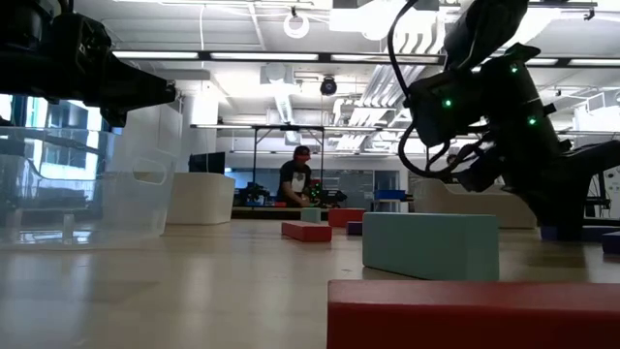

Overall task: Sort & place blocks by color
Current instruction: Put the top right violet block into the gray bin

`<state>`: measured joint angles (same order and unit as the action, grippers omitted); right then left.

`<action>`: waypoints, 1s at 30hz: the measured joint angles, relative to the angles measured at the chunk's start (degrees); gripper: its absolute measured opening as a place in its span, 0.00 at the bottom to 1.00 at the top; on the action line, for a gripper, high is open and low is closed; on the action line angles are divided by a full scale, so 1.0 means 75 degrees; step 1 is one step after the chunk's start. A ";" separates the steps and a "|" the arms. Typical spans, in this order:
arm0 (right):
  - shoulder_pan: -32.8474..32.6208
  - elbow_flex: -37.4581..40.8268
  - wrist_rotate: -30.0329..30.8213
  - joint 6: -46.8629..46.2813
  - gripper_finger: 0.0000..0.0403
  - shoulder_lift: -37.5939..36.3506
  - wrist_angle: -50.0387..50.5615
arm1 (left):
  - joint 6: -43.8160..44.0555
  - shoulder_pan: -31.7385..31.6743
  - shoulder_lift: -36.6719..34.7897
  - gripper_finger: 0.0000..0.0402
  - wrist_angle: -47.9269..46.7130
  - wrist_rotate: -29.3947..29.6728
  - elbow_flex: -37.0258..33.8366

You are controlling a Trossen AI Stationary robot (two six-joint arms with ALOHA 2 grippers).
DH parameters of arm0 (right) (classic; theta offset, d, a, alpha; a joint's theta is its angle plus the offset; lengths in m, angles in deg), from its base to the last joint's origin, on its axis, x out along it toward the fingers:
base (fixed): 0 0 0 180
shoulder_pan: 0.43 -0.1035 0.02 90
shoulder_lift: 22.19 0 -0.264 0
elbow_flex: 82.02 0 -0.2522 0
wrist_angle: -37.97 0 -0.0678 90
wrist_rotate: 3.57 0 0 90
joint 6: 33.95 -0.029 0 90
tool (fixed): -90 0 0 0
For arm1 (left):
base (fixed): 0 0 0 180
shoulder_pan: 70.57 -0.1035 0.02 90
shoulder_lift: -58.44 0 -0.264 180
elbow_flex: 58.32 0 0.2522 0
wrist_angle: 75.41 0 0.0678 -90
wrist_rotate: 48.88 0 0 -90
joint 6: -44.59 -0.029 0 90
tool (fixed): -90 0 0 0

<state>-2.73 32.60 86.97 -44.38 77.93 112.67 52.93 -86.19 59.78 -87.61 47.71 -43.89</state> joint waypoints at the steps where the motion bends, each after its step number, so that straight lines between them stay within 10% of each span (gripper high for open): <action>1: 0.0000 0.0006 0.0019 -0.0147 0.20 -0.0042 -0.0019 | 0.0000 0.0001 -0.0001 0.19 0.0002 0.0000 0.0002; 30: 0.0528 -0.0012 0.2070 -0.2897 0.20 -0.3006 -0.3120 | 0.0000 0.0003 0.0000 0.19 0.0003 0.0002 0.0002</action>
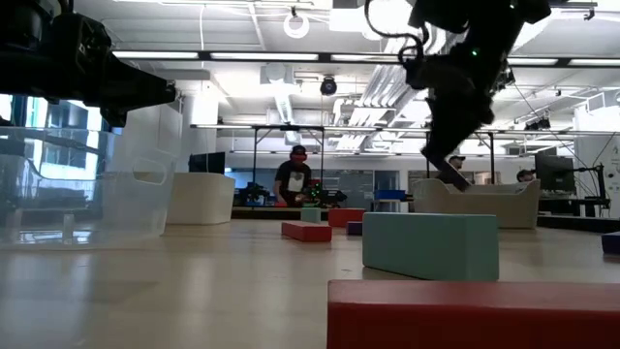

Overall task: Sort & place blocks by color
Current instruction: Put the top right violet block into the gray bin

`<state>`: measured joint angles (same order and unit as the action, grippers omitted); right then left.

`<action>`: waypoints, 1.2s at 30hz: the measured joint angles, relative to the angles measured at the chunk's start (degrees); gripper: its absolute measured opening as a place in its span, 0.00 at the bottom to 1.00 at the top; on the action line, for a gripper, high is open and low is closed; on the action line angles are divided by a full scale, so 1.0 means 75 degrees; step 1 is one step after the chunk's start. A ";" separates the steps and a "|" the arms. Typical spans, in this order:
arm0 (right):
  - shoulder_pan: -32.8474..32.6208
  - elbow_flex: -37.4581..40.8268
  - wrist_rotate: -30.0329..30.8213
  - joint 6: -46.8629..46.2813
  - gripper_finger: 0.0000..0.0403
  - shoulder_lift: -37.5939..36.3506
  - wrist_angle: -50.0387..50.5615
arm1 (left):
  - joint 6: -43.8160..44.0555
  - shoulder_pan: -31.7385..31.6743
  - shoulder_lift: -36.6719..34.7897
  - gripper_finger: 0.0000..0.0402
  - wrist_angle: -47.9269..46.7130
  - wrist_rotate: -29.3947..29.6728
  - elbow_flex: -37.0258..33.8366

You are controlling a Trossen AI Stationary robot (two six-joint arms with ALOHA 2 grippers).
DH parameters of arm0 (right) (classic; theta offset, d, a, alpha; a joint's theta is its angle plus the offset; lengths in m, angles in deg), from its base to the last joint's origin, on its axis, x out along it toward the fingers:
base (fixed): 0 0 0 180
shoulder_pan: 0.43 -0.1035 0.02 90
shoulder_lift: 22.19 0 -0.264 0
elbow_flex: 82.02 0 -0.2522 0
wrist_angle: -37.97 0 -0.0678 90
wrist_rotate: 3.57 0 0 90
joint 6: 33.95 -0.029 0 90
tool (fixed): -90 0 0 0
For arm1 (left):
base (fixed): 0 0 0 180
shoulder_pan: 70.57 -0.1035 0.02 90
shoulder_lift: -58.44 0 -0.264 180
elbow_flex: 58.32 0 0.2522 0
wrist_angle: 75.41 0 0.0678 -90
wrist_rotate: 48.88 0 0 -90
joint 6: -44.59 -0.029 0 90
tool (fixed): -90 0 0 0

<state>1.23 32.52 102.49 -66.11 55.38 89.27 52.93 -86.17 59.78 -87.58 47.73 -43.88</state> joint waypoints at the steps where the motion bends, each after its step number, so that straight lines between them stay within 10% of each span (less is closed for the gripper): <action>1: 0.0117 0.0000 0.0059 0.0162 0.20 -0.0121 -0.0129 | 0.0000 0.0000 -0.0002 0.19 -0.0001 -0.0008 0.0001; 36: 0.4487 -0.0012 0.1166 0.5497 0.20 -0.1253 -0.3442 | 0.0033 0.0000 -0.0002 0.19 0.0000 0.0014 0.0001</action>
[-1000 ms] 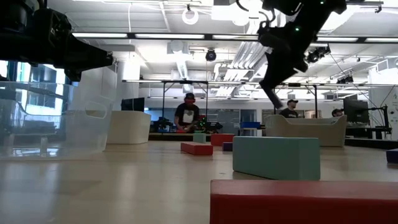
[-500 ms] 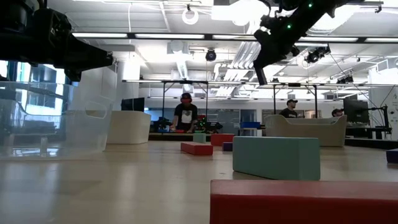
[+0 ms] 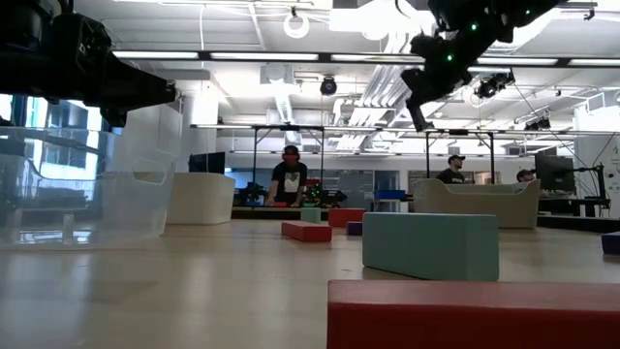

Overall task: Sort & place blocks by color
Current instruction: Put the top right violet block into the gray bin

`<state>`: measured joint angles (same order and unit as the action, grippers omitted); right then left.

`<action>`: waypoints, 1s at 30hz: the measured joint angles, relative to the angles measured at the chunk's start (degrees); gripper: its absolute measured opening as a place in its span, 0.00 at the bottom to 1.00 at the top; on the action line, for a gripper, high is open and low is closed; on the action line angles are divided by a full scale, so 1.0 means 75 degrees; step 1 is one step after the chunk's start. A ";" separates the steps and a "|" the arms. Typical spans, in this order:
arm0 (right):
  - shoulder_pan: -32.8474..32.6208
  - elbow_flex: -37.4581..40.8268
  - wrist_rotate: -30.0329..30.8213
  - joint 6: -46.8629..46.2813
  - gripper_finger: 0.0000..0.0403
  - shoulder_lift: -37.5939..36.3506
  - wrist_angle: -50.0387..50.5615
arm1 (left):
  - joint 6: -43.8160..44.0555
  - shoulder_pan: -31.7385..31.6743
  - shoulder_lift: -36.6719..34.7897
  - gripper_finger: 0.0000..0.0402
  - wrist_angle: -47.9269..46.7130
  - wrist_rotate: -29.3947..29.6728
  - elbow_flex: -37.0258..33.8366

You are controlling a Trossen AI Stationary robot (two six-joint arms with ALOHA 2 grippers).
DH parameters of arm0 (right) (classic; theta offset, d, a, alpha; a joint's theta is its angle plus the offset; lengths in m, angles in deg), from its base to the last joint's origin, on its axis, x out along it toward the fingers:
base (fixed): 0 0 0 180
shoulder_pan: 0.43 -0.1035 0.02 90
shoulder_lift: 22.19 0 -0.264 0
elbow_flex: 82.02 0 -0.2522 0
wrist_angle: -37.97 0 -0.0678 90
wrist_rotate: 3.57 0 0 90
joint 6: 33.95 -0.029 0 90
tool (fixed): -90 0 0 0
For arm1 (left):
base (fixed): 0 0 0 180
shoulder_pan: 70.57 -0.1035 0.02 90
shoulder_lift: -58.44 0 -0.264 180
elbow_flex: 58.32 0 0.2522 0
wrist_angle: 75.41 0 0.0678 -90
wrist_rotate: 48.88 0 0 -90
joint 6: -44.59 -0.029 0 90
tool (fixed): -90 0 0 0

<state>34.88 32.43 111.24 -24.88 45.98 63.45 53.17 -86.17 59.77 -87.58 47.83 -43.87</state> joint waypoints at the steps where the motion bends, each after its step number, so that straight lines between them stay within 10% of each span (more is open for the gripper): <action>1: 0.0056 0.0000 -0.0163 -0.0018 0.20 0.0047 0.0277 | 0.0074 0.0000 -0.0001 0.19 0.0000 0.0002 -0.0001; 30: 0.0619 0.0003 -0.1581 -0.1392 0.20 0.2167 0.3869 | 0.0438 0.0000 -0.0001 0.19 0.0003 0.0018 -0.0001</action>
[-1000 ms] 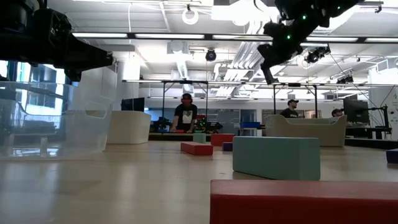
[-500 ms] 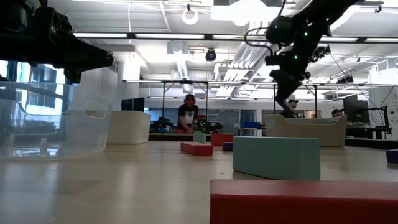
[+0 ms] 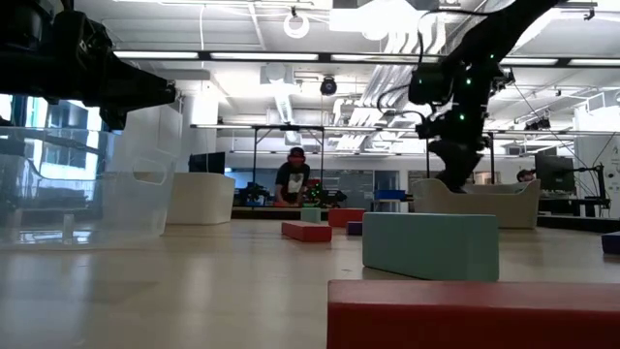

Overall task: Sort & place blocks by color
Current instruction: Put the top right violet block into the gray bin

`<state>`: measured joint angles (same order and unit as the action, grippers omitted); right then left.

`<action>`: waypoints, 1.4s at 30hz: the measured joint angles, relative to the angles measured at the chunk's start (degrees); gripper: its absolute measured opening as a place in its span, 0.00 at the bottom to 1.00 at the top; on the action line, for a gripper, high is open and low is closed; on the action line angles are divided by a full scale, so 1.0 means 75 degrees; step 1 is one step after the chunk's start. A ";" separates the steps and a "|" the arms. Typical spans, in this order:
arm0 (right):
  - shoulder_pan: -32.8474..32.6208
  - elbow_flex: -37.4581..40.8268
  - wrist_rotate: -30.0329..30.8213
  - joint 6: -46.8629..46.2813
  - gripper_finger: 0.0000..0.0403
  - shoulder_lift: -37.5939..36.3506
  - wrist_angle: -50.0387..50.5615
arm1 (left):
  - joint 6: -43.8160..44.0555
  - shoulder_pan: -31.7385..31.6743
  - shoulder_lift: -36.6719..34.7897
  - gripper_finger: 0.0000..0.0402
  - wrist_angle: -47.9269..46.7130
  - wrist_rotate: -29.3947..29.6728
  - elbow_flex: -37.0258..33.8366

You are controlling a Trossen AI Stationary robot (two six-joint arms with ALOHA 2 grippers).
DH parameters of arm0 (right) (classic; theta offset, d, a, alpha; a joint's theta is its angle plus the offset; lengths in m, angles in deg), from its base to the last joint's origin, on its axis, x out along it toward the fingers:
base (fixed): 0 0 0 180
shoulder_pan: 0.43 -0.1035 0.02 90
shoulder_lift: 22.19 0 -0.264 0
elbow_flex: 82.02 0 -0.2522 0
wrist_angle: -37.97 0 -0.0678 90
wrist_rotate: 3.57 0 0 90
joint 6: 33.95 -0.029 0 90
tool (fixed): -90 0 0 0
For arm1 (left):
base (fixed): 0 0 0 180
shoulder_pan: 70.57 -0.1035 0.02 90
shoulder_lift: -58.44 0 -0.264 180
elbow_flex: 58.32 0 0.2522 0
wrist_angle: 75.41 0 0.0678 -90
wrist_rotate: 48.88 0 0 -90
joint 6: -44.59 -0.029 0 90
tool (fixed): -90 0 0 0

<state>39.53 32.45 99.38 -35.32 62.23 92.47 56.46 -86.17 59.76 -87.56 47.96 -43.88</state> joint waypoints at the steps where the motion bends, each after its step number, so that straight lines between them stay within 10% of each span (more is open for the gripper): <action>1: 0.0038 0.0000 -0.0003 -0.0036 0.20 0.0082 0.0067 | -0.0001 -0.0001 0.0002 0.19 -0.0002 0.0001 0.0000; 42: 0.0823 0.0003 -0.0845 -0.0131 0.31 0.0495 0.0437 | 0.2598 0.0000 0.0002 0.19 0.0365 0.0319 0.0000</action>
<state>45.70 32.47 93.04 -36.30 65.95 95.74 75.94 -86.17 59.78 -84.82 50.36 -43.88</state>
